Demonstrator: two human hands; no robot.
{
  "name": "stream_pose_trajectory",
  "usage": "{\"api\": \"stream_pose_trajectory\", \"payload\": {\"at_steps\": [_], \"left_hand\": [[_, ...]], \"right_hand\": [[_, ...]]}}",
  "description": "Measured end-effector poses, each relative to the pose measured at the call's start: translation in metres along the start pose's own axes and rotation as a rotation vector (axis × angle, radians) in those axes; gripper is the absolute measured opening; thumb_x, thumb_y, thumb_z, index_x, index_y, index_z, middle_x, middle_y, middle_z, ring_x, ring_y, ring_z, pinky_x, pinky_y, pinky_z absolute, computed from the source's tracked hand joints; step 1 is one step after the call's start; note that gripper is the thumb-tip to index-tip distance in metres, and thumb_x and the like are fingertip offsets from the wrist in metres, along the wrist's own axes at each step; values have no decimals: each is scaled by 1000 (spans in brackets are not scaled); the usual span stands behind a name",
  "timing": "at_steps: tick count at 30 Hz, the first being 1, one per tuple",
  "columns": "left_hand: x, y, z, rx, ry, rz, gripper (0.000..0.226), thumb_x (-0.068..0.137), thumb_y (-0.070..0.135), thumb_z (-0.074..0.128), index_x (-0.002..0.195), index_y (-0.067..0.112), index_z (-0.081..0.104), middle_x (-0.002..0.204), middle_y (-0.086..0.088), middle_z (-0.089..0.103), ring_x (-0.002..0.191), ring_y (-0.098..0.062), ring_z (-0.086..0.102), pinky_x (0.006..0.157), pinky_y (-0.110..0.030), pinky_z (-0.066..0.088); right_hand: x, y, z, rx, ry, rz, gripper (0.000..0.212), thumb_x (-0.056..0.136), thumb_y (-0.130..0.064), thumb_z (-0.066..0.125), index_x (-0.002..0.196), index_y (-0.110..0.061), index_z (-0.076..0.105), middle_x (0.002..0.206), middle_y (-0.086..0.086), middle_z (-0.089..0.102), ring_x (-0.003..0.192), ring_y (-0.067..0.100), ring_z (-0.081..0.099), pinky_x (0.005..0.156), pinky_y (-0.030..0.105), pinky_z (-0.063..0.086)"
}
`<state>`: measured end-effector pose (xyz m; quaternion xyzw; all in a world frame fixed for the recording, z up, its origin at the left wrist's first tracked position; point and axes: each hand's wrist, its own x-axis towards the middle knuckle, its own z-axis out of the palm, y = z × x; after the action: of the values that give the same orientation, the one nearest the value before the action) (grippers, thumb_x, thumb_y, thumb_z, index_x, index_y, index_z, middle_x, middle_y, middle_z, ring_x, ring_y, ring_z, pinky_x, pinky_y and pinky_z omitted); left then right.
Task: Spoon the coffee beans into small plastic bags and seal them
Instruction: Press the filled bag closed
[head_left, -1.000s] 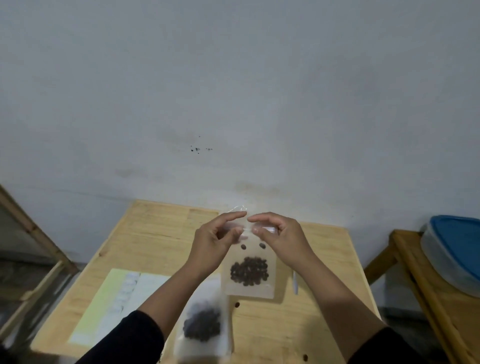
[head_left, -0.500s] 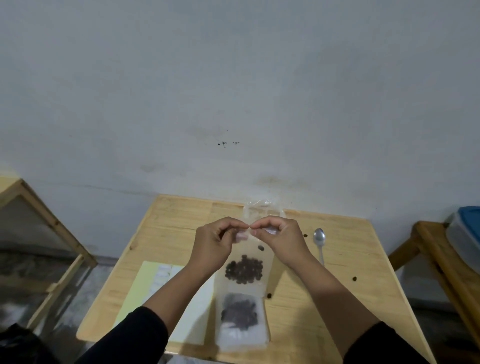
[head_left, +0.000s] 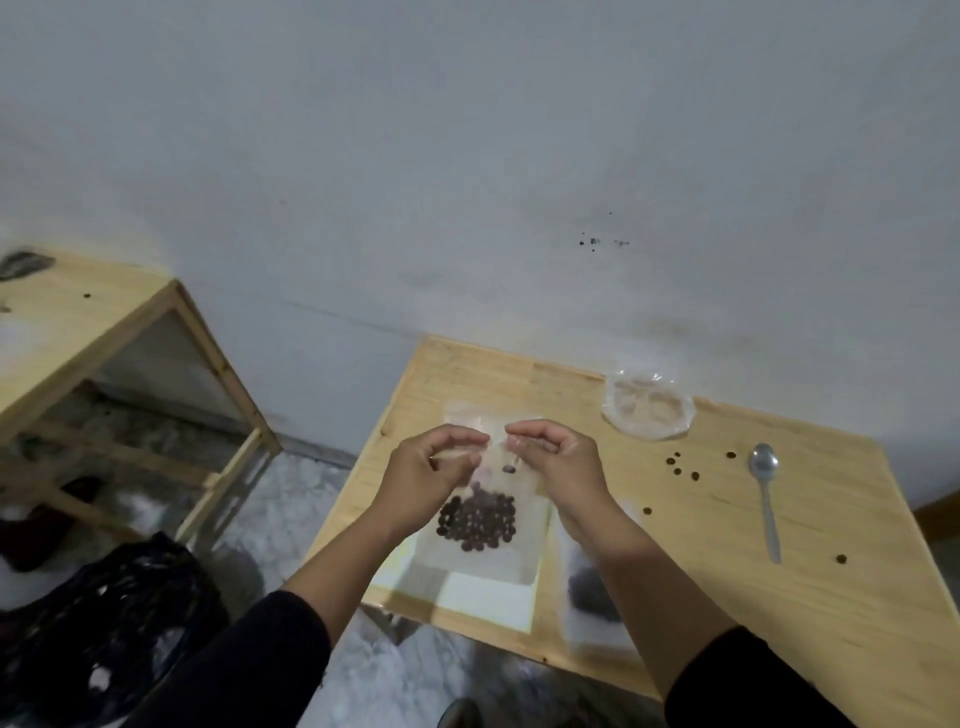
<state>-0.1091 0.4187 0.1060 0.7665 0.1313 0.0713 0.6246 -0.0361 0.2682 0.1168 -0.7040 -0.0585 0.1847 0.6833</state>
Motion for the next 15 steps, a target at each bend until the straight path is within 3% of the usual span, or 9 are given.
{"api": "stream_pose_trajectory", "payload": {"at_steps": [6, 9, 15], "left_hand": [[-17, -42, -40, 16, 175, -165, 21, 86, 10, 65, 92, 30, 69, 99, 13, 69, 75, -18, 71, 79, -42, 57], [-24, -57, -55, -6, 269, -219, 21, 87, 9, 64, 92, 28, 69, 102, 5, 69, 76, -19, 71, 78, -44, 57], [-36, -74, -71, -14, 389, -301, 24, 86, 6, 64, 90, 29, 68, 101, 5, 69, 77, -20, 71, 76, -44, 58]], "right_hand": [[-4, 51, 33, 38, -6, 173, 15, 89, -7, 60, 97, -18, 66, 90, 0, 69, 80, 13, 63, 66, 15, 49], [-5, 81, 41, -239, -1, 239, 9, 85, -16, 66, 93, -20, 69, 93, 0, 70, 90, 17, 65, 78, 22, 49], [-5, 107, 55, -638, -101, 258, 21, 85, -20, 66, 103, -10, 70, 104, 3, 70, 98, 15, 63, 83, 18, 44]]}}
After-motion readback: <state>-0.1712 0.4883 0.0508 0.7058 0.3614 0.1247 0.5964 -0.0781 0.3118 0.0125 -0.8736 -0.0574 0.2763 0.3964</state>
